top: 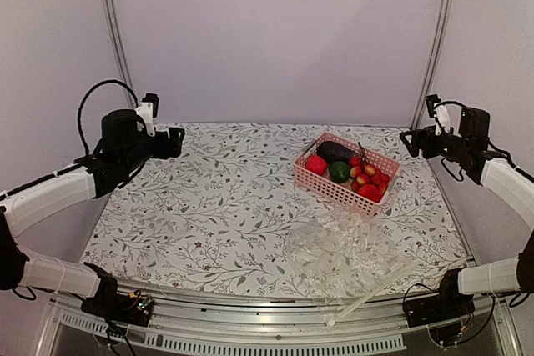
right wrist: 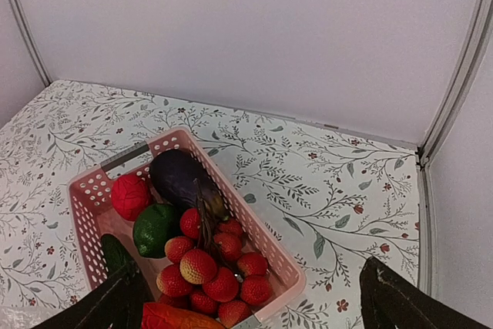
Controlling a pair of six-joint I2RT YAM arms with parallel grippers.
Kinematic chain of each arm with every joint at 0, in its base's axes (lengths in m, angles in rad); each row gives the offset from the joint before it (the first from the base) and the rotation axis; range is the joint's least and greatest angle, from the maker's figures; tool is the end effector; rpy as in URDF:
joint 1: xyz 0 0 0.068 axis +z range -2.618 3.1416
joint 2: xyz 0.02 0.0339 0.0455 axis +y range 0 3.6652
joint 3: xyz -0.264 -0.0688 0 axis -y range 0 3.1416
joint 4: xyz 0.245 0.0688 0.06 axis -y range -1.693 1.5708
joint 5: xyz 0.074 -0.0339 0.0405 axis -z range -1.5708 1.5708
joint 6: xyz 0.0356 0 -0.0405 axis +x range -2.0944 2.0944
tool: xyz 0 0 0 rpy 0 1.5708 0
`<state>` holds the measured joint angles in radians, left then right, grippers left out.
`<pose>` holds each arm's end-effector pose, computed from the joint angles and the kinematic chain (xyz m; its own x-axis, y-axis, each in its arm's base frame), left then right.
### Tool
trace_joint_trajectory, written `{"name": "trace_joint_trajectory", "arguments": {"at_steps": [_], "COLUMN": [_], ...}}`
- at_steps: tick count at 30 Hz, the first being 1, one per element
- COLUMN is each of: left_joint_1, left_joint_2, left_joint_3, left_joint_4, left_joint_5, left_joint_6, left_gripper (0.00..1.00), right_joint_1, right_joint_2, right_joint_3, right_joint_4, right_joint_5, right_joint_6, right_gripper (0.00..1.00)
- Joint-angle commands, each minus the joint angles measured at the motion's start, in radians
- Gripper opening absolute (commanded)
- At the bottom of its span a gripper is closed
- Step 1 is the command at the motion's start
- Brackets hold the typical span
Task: Place the food in the zip-top bag and seal the zipper
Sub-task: Move the zipper food storage bag to the center of the board.
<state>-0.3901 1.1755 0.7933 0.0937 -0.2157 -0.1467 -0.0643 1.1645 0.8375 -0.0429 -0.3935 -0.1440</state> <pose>0.2548 -0.0965 0.2905 -0.2869 -0.0364 -0.9573 0.1413 0.9867 -0.0799 0.2669 -0.0035 0.2955 -0.3144 -0.1126 -0.9426 -0.3461 0.9382 0.0034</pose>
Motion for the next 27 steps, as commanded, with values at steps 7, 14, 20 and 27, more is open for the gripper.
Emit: {"name": "trace_joint_trajectory", "arguments": {"at_steps": [7,14,20,27], "left_joint_1": [0.010,-0.280,-0.568,-0.859], "left_joint_2": [0.065,0.161,0.367,0.711], "left_joint_3": [-0.016,0.099,0.287,0.630], "left_joint_4": [0.128,-0.019,-0.195,-0.375], "left_joint_5": [0.307,0.332,0.318,0.232], "left_joint_6": [-0.008,0.113,0.169,0.174], "left_gripper": [0.87,0.65,0.57,0.55], "right_joint_1": [-0.020,-0.009,0.046,0.101], "right_joint_2": [0.035,0.082,0.145,0.238], "right_joint_3": [-0.056,-0.041,-0.023,0.027], "right_joint_4": [-0.036,-0.119,-0.177,-0.246], "right_joint_5": [-0.262,-0.377,-0.325,-0.284], "right_joint_6": [-0.254,-0.362,-0.454,-0.504], "right_gripper": [0.91,0.83,0.75,0.66]}}
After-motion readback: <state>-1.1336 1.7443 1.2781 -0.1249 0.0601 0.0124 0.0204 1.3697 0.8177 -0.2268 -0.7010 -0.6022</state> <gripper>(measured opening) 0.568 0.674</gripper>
